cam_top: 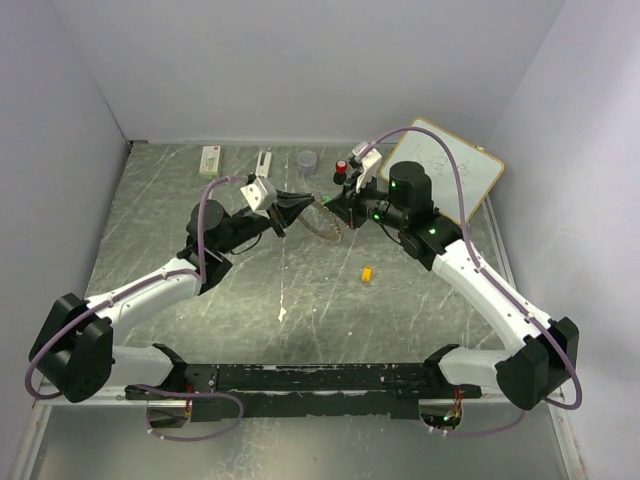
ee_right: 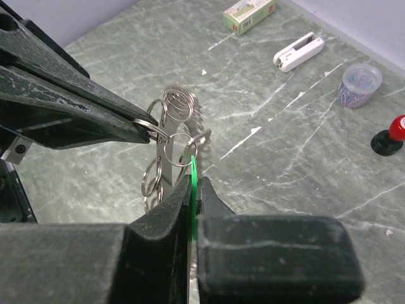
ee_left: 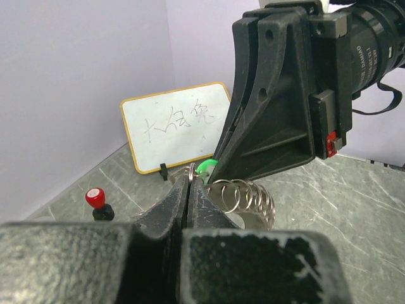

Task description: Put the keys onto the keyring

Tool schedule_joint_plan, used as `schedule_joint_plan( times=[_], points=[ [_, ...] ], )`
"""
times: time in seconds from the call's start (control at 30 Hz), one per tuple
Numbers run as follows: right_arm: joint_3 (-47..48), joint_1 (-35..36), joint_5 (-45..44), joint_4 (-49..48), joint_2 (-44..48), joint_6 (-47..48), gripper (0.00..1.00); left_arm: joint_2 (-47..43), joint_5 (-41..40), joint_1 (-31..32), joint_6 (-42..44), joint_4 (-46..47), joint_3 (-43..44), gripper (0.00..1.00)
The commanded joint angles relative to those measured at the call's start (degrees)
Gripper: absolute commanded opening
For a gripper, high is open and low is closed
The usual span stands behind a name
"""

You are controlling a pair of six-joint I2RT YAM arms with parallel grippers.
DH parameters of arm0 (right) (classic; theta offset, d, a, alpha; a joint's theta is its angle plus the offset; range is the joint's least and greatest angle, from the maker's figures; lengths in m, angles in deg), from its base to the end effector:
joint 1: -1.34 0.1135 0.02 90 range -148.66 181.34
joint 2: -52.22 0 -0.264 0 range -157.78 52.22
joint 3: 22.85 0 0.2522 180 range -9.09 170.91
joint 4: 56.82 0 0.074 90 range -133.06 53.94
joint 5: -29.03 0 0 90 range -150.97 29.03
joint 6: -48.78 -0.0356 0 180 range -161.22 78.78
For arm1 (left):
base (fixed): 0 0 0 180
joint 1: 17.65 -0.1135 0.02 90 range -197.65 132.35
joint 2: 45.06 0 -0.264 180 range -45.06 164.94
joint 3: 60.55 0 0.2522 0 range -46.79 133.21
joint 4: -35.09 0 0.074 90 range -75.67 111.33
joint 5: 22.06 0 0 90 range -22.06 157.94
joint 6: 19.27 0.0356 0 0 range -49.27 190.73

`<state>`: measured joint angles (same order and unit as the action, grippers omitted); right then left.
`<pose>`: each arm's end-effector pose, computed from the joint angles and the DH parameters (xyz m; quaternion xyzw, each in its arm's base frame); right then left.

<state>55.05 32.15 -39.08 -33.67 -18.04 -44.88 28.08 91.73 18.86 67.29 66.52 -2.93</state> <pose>0.2371 0.1568 0.3669 -0.2952 0.7328 0.3204 0.5228 0.2237 -0.1834 0.3279 0.3255 0.5183 -0.3835 0.6916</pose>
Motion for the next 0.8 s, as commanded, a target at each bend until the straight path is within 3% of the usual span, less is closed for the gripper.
schedule_joint_plan(
  times=[0.0, 0.27, 0.77],
  points=[
    [1.1, -1.3, 0.9, 2.7, -2.6, 5.4, 0.0, 1.0, 1.6, -0.9, 0.0, 7.6, 2.6, 0.07],
    [1.7, -1.2, 4.9, 1.3, -3.2, 6.2, 0.0, 3.3, 4.1, -1.2, -0.7, 8.6, 5.1, 0.07],
    [2.1, -1.2, -3.1, -2.7, 1.4, 4.2, 0.0, 2.2, 6.9, -1.3, -0.4, 5.9, 4.2, 0.06]
  ],
)
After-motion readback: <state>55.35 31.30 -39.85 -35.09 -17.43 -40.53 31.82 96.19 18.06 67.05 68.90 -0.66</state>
